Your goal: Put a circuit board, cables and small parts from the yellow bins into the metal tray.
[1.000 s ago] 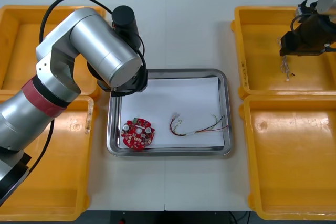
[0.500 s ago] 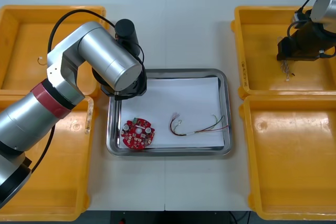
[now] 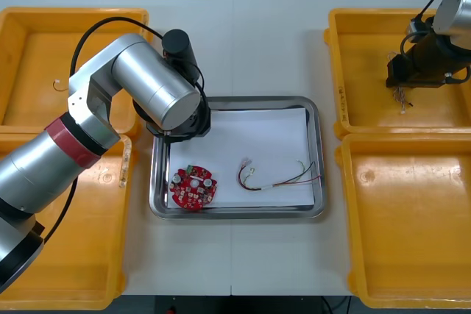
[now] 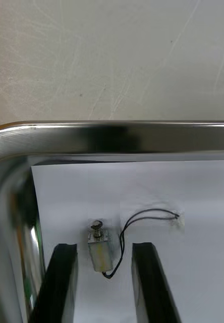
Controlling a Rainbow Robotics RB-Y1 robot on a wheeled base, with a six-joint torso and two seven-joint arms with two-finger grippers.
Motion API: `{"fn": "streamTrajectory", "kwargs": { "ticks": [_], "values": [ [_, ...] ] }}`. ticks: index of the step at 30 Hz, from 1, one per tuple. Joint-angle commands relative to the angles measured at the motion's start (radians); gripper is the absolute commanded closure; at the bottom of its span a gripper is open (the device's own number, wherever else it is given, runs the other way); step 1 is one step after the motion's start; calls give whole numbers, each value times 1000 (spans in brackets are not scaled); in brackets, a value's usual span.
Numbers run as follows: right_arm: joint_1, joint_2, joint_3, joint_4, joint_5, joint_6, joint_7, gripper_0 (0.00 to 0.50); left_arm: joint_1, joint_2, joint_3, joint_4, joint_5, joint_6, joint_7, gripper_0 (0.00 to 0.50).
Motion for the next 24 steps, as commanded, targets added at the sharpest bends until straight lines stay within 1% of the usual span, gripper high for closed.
{"fn": "streamTrajectory", "kwargs": {
  "ticks": [1, 2, 3, 4, 5, 6, 7, 8, 9, 10, 11, 17, 21, 24],
  "values": [
    [-6, 9, -17, -4, -27, -32, 58, 102, 2, -24, -16, -10, 10, -28, 91, 0],
    [-3, 9, -17, -4, -28, -38, 61, 190, 2, -24, -16, -10, 10, -31, 94, 0],
    [-2, 9, -17, -4, -28, -41, 62, 234, 2, -24, -16, -10, 10, -33, 94, 0],
    [3, 9, -17, -4, -30, -44, 64, 293, 2, -24, -16, -10, 10, -36, 95, 0],
    [4, 9, -17, -4, -28, -47, 67, 340, 2, -24, -16, -12, 11, -39, 97, 0],
    [9, 9, -17, -4, -28, -47, 69, 351, 2, -24, -18, -12, 11, -39, 99, 0],
    [12, 9, -17, -4, -30, -49, 70, 351, 2, -24, -16, -13, 11, -37, 100, 0],
    [14, 9, -17, -4, -30, -49, 72, 383, 2, -24, -16, -13, 11, -37, 100, 0],
    [15, 9, -17, -4, -30, -50, 76, 383, 2, -24, -16, -15, 11, -37, 102, 0],
    [15, 9, -17, -4, -28, -52, 79, 466, 2, -24, -16, -15, 11, -39, 102, 0],
    [17, 9, -15, -4, -28, -52, 82, 500, 2, -24, -16, -15, 11, -39, 103, 0],
    [17, 9, -17, -4, -30, -55, 93, 500, 2, -23, -13, -38, 8, -28, 106, 0],
    [15, 9, -17, -15, -24, -40, 102, 500, 2, -20, 18, -87, 7, 36, 94, 0],
    [15, 6, -17, -66, -13, 14, 104, 500, 1, -15, 50, -130, 16, 90, 86, 0]
  ]
}}
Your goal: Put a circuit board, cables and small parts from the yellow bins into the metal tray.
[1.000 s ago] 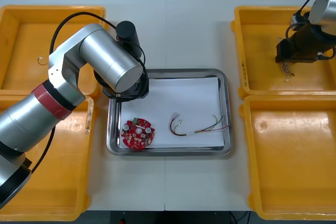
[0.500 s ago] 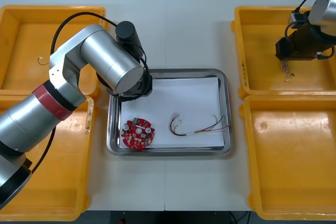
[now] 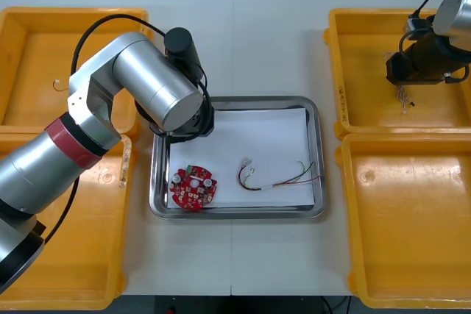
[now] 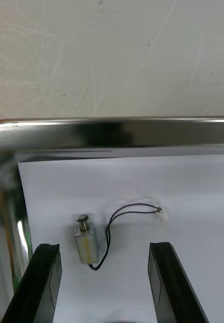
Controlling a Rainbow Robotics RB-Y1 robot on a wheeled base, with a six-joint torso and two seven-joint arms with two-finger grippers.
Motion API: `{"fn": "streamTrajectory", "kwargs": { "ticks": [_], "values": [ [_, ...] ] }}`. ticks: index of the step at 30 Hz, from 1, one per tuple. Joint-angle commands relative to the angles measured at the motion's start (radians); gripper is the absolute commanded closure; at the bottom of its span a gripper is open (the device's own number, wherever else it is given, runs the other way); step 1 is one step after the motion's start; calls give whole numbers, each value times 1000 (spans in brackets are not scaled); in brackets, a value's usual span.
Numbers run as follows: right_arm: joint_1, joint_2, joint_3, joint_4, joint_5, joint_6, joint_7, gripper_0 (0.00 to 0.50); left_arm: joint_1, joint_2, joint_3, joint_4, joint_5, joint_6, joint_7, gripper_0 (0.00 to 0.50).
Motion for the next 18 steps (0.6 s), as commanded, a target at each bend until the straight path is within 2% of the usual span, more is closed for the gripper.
{"fn": "streamTrajectory", "kwargs": {
  "ticks": [1, 3, 4, 9, 17, 18],
  "values": [
    [11, 2, -17, -89, 15, 86, 42, 500, 2, -10, 62, -109, 20, 85, 74, 0],
    [10, 2, -17, -103, 18, 101, 42, 500, 2, -8, 68, -118, 23, 95, 71, 0],
    [10, -4, -17, -161, 27, 169, 37, 500, 1, -1, 97, -151, 40, 142, 59, 0],
    [11, -19, -23, -289, 48, 321, 31, 500, 2, 21, 182, -204, 86, 240, -27, 0],
    [11, -31, -91, -424, 77, 523, 36, 500, -4, 72, 337, -229, 168, 350, -151, 0],
    [11, -31, -91, -424, 77, 523, 36, 500, -4, 72, 337, -229, 168, 350, -151, 0]
  ]
}}
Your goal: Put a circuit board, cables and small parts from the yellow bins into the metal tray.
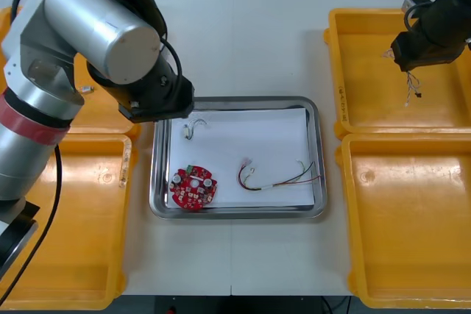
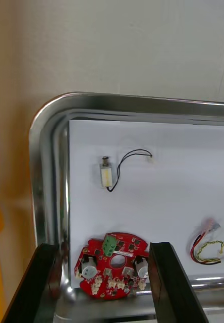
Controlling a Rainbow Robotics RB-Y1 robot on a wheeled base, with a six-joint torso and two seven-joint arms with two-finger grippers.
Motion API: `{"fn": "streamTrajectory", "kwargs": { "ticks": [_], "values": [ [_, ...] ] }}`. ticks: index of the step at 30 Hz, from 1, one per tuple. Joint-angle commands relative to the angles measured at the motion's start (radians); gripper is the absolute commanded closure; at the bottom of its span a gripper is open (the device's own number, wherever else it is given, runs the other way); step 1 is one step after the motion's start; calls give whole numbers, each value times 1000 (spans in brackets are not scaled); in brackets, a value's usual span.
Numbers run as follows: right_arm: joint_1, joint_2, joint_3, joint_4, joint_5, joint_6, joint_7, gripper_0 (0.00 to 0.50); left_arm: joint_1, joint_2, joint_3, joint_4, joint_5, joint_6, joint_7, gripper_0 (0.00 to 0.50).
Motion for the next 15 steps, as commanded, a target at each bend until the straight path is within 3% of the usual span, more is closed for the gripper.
{"fn": "streamTrajectory", "kwargs": {
  "ticks": [1, 12, 15],
  "values": [
    [6, -36, -76, -109, 23, 103, 36, 500, -8, 67, 108, -42, 42, 62, -172, 0],
    [133, -63, -104, -454, 26, 377, 13, 500, -10, 125, 281, -6, 65, 67, -360, 0],
    [172, -68, -113, -544, 20, 377, 8, 500, -14, 141, 313, 29, 57, 67, -405, 0]
  ]
}}
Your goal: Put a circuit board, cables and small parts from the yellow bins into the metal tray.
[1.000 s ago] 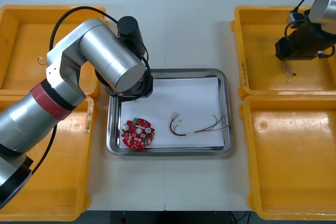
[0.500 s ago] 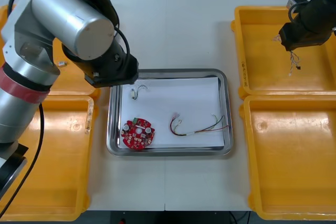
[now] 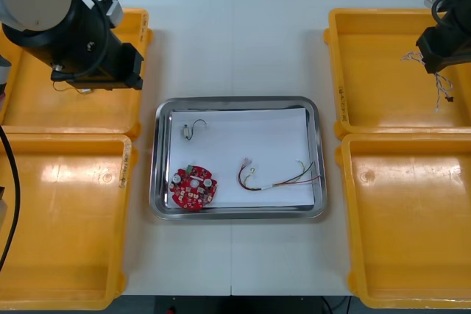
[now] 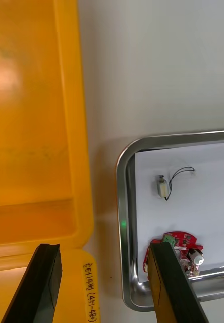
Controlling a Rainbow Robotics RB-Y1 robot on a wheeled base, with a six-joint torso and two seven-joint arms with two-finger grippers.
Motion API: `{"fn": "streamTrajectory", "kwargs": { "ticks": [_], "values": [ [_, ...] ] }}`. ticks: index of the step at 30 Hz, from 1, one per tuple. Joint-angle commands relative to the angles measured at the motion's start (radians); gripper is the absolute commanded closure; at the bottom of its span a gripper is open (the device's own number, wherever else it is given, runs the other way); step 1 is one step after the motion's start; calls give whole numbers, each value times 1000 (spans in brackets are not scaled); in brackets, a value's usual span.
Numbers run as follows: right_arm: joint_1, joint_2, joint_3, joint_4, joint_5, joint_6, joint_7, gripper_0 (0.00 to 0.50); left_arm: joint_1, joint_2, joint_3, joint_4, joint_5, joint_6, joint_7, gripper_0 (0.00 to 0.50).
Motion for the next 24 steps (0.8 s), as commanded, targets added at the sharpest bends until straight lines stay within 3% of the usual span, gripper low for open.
{"fn": "streamTrajectory", "kwargs": {
  "ticks": [1, 8, 16, 24],
  "values": [
    [67, -56, -41, -172, -10, 9, 7, 500, -19, 63, 72, 42, 1, 8, -81, 0],
    [150, -61, -41, -347, -52, 9, 7, 500, -51, 97, 119, 143, -37, 8, -190, 0],
    [242, -58, -20, -530, -231, 9, 7, 500, -91, 123, 135, 289, -120, 8, -352, 0],
    [285, -58, 78, -689, -326, 9, 13, 500, -131, 135, 150, 445, -122, -114, -460, 0]
  ]
}}
